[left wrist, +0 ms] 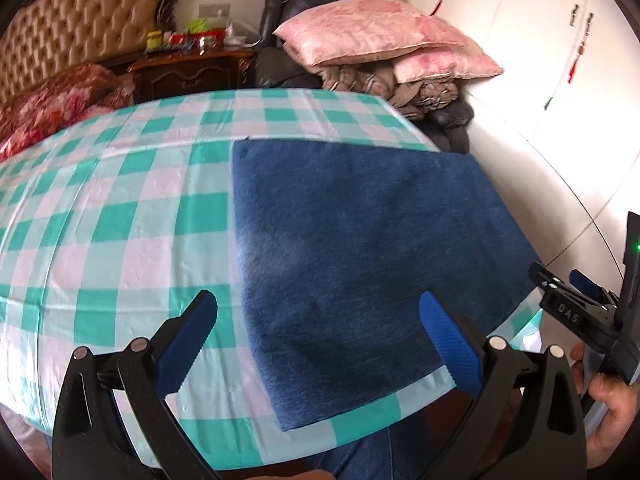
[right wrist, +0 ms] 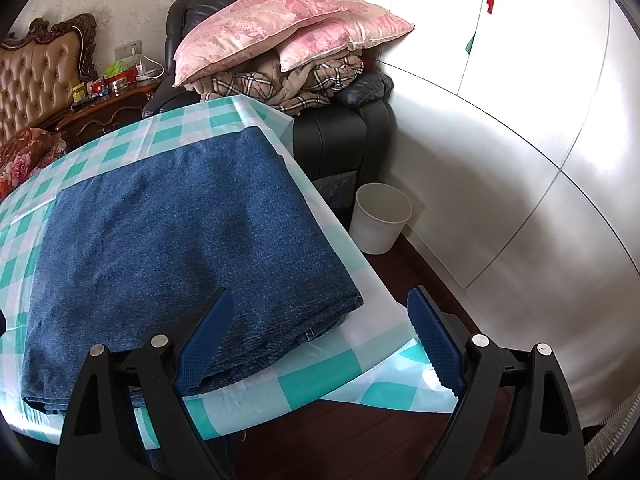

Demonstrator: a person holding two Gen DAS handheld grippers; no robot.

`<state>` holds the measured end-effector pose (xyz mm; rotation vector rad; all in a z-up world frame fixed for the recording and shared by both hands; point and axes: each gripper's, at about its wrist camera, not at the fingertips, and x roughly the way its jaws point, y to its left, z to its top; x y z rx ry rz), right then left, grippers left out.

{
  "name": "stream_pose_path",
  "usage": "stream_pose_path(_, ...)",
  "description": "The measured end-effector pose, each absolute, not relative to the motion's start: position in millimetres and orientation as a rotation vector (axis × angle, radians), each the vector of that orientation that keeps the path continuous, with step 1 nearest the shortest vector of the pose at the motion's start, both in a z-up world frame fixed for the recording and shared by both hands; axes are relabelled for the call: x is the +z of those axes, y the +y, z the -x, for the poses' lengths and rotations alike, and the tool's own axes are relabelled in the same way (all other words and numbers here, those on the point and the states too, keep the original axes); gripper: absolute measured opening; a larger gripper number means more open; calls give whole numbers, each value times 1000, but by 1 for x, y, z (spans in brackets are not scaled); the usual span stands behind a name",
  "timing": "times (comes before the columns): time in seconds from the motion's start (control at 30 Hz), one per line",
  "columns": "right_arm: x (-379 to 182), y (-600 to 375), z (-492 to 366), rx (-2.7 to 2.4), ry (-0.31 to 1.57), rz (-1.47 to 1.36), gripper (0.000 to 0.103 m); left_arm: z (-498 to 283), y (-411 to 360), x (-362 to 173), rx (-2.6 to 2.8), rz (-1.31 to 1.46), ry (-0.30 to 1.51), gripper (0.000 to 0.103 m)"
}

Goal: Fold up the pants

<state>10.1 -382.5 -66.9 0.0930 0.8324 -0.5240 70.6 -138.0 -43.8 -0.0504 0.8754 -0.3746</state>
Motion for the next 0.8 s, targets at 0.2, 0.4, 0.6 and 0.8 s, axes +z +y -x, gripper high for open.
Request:
stream_pose_path(0.2, -65, -378, -10, -512, 833, -92, 85, -68, -158, -34, -374, -2, 828, 100)
stream_pose_path(0.4, -64, -377, -10, -508, 835, -90, 85, -71, -165, -34, -366, -22, 831, 101)
stream_pose_path(0.6, -64, -377, -11, -508, 837, -92, 85, -71, -165, -37, -360, -30, 841, 101)
stream_pose_path(0.8, -65, -377, -10, -506, 839, -91, 85, -72, -163, -38, -359, -21, 851, 101)
